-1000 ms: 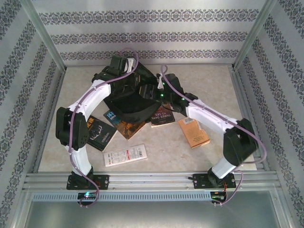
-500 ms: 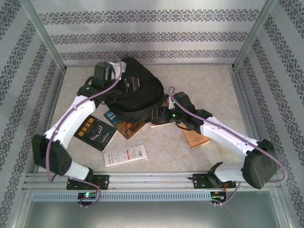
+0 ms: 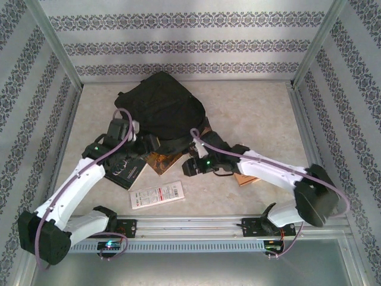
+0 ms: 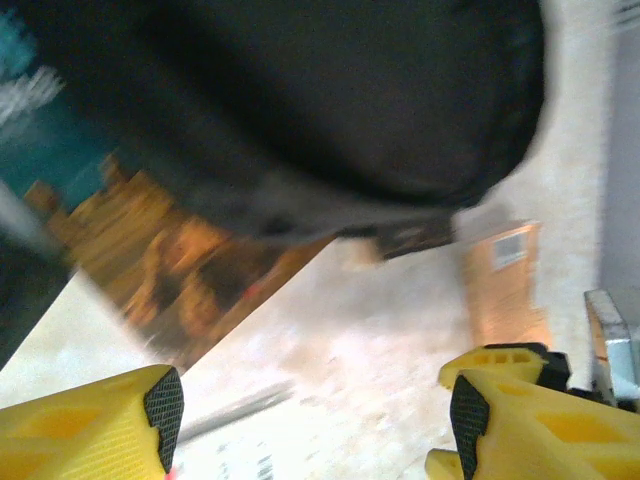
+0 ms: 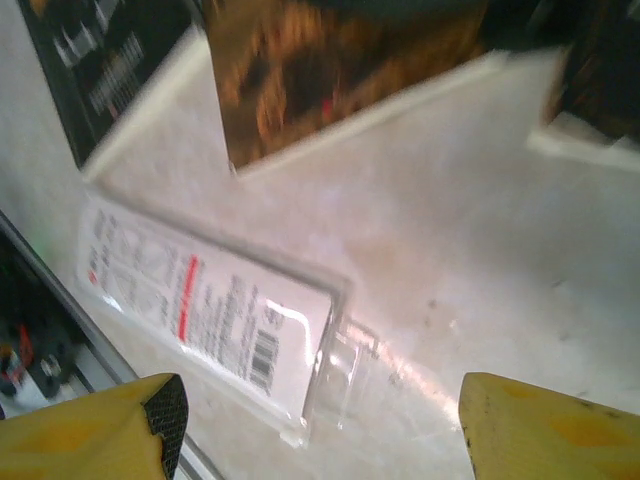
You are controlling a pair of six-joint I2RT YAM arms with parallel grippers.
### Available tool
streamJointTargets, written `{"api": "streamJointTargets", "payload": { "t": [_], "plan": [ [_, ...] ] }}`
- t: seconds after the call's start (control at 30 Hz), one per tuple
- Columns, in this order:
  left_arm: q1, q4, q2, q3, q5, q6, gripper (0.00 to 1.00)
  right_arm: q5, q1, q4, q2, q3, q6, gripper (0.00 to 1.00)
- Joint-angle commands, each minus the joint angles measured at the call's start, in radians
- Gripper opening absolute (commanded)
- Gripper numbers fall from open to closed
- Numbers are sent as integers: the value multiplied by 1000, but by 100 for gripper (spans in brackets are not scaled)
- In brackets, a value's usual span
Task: Pack the student bag
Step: Pick up the loose stationery from the bottom-center of the table.
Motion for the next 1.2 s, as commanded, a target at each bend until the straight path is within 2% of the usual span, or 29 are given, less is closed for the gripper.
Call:
{"api": "streamJointTargets", "payload": {
  "t": [0.0, 0.27, 0.47, 0.83, 1.0, 1.17],
  "plan": [
    [-13, -164, -94, -125, -42, -98, 72, -81, 27, -53, 90, 38, -11, 72],
    [-19, -255, -191, -323, -56, -122, 74, -181, 31, -4, 208, 60, 44, 73],
    [-55, -291, -198, -354, -107, -155, 74, -156, 38, -18, 238, 63, 55, 73],
    [-79, -128, -142, -467, -91, -211, 73, -331, 38, 57, 288, 41, 109, 73],
    [-79, -26, -98, -524, -58, -224, 72, -435, 32, 171, 313, 14, 187, 68],
    [-79, 8, -91, -538, -47, -220, 72, -512, 30, 305, 336, -4, 277, 62]
  ]
}}
